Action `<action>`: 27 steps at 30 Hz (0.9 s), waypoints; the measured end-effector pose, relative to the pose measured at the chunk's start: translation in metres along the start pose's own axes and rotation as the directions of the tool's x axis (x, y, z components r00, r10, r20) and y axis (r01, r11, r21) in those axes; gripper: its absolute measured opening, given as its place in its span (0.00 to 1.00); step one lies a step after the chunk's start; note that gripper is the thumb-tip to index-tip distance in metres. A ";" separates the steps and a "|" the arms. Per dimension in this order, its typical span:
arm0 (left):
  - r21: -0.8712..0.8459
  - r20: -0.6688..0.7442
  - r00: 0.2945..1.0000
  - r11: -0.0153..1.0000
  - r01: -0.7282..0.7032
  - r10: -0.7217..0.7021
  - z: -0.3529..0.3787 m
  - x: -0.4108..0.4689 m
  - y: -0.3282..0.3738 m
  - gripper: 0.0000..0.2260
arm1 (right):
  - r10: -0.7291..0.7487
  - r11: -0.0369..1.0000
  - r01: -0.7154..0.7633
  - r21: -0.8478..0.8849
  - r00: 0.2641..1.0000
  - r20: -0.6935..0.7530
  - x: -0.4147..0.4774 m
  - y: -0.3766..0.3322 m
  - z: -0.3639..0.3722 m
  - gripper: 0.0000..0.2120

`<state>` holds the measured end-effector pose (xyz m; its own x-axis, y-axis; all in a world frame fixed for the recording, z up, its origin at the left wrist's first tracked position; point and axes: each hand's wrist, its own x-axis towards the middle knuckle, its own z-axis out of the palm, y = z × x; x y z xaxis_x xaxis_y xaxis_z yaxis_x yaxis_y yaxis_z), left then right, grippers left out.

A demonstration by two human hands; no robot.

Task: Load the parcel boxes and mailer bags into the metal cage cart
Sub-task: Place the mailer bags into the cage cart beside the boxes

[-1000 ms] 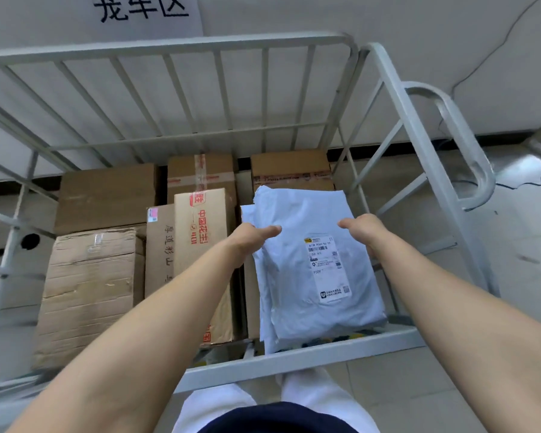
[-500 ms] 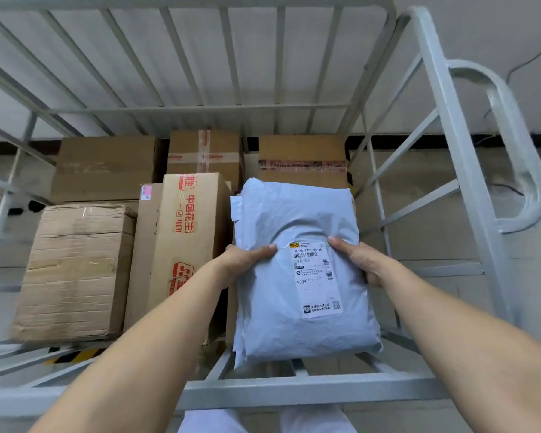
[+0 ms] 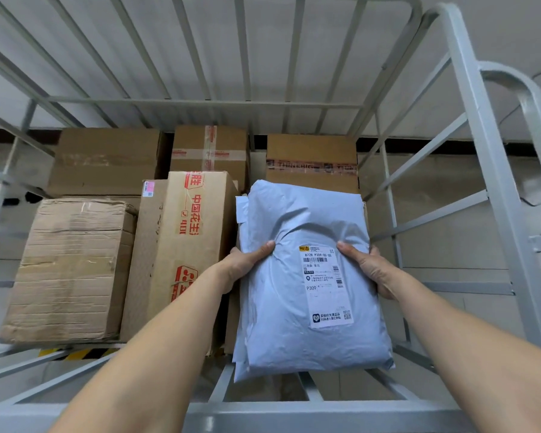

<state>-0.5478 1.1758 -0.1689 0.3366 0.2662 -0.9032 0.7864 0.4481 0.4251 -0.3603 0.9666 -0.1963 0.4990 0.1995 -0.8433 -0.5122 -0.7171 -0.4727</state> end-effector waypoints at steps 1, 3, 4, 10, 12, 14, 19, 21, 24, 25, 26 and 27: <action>-0.002 0.018 1.000 1.000 0.012 -0.012 -0.003 0.001 -0.002 0.58 | -0.002 1.000 0.002 -0.004 1.000 0.000 0.002 0.000 0.003 0.69; -0.008 0.043 0.999 1.000 0.020 -0.020 -0.012 0.006 -0.008 0.61 | -0.008 1.000 0.008 0.001 1.000 -0.003 0.007 0.000 0.009 0.69; -0.023 0.055 0.998 1.000 0.021 -0.019 -0.017 0.009 -0.011 0.59 | -0.004 1.000 0.004 0.005 1.000 0.007 0.009 0.000 0.013 0.67; 0.053 0.031 0.997 0.995 -0.079 0.077 -0.029 -0.005 0.000 0.32 | 0.004 0.999 -0.003 -0.036 1.000 0.031 0.008 -0.003 0.023 0.65; 0.132 -0.183 0.960 0.973 -0.189 0.211 -0.036 -0.006 0.005 0.28 | 0.017 0.999 -0.016 -0.032 1.000 0.022 0.009 0.002 0.018 0.66; 0.239 -0.476 0.817 0.942 -0.237 0.326 -0.054 -0.003 0.002 0.25 | 0.021 0.999 -0.020 -0.025 1.000 0.017 0.009 0.007 0.016 0.68; 0.328 -0.647 0.757 0.929 0.170 0.090 -0.099 0.015 -0.023 0.46 | 0.066 0.998 -0.066 -0.003 0.998 0.011 0.014 0.017 0.017 0.71; 0.280 -0.606 0.795 0.944 0.172 0.035 -0.103 0.019 -0.030 0.49 | 0.064 0.998 -0.065 0.014 0.998 0.016 0.015 0.020 0.017 0.69; 0.318 -0.623 0.778 0.935 0.155 0.083 -0.095 0.019 -0.031 0.47 | 0.087 0.996 -0.087 0.019 0.996 0.024 0.018 0.024 0.011 0.64; 0.330 -0.624 0.777 0.930 0.159 0.088 -0.094 0.019 -0.032 0.48 | 0.097 0.995 -0.097 0.013 0.995 0.033 0.019 0.025 0.010 0.64; 0.338 -0.618 0.781 0.927 0.162 0.089 -0.093 0.018 -0.032 0.48 | 0.113 0.994 -0.113 0.002 0.993 0.040 0.020 0.025 0.009 0.63; 0.338 -0.614 0.785 0.926 0.164 0.085 -0.095 0.018 -0.033 0.49 | 0.120 0.993 -0.120 -0.005 0.992 0.044 0.020 0.026 0.010 0.63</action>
<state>-0.6171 1.2468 -0.1935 0.0131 0.7706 -0.6372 0.9593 0.1701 0.2255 -0.3703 0.9586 -0.2282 0.4028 0.1407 -0.9044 -0.5649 -0.7393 -0.3665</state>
